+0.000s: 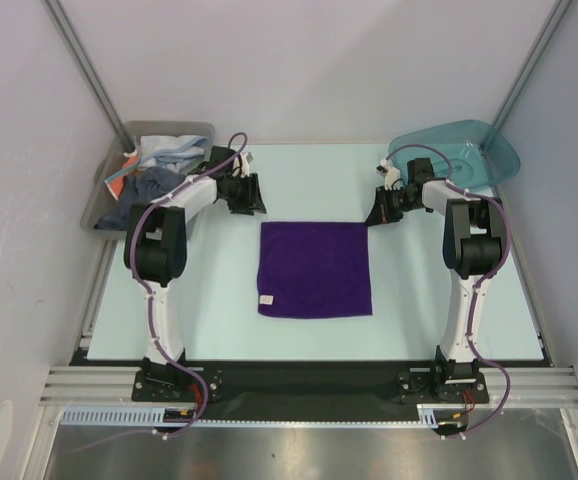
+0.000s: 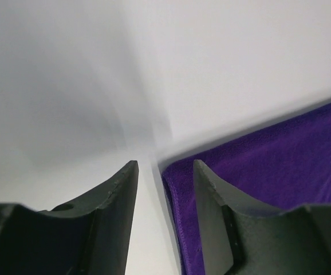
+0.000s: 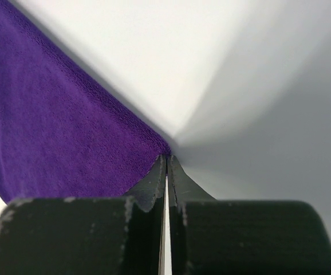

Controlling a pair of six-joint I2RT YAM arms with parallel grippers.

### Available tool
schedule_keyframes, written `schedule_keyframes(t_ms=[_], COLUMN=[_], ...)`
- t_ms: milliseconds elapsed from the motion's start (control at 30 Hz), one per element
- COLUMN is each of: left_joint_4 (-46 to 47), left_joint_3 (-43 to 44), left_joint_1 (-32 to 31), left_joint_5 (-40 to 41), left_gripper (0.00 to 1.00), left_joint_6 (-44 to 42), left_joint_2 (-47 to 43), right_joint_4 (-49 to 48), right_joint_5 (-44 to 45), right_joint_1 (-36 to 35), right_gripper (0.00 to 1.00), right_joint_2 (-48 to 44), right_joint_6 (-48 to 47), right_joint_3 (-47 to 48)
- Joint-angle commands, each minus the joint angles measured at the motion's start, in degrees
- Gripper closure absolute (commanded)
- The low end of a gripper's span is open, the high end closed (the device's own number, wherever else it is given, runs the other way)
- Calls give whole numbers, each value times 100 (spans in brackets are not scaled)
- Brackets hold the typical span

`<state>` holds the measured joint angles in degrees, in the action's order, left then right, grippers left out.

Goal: Fold and stack the towels
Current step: Fold the towel

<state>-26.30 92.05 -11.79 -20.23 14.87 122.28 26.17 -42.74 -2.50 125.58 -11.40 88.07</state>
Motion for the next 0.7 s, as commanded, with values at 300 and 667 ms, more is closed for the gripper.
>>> schedule_keyframes(t_ms=[300, 667], left_joint_4=[-252, -331], left_joint_3=[103, -91], left_joint_1=[-157, -218], left_joint_5=[19, 98], left_gripper=[57, 59], left_joint_6=[-538, -450], left_joint_2=[341, 174], right_joint_4=[-148, -165], right_joint_5=[-24, -15], right_joint_1=[31, 4], right_gripper=[100, 100], right_joint_2=[-7, 2], right_joint_6=[85, 111], right_joint_3=[166, 158])
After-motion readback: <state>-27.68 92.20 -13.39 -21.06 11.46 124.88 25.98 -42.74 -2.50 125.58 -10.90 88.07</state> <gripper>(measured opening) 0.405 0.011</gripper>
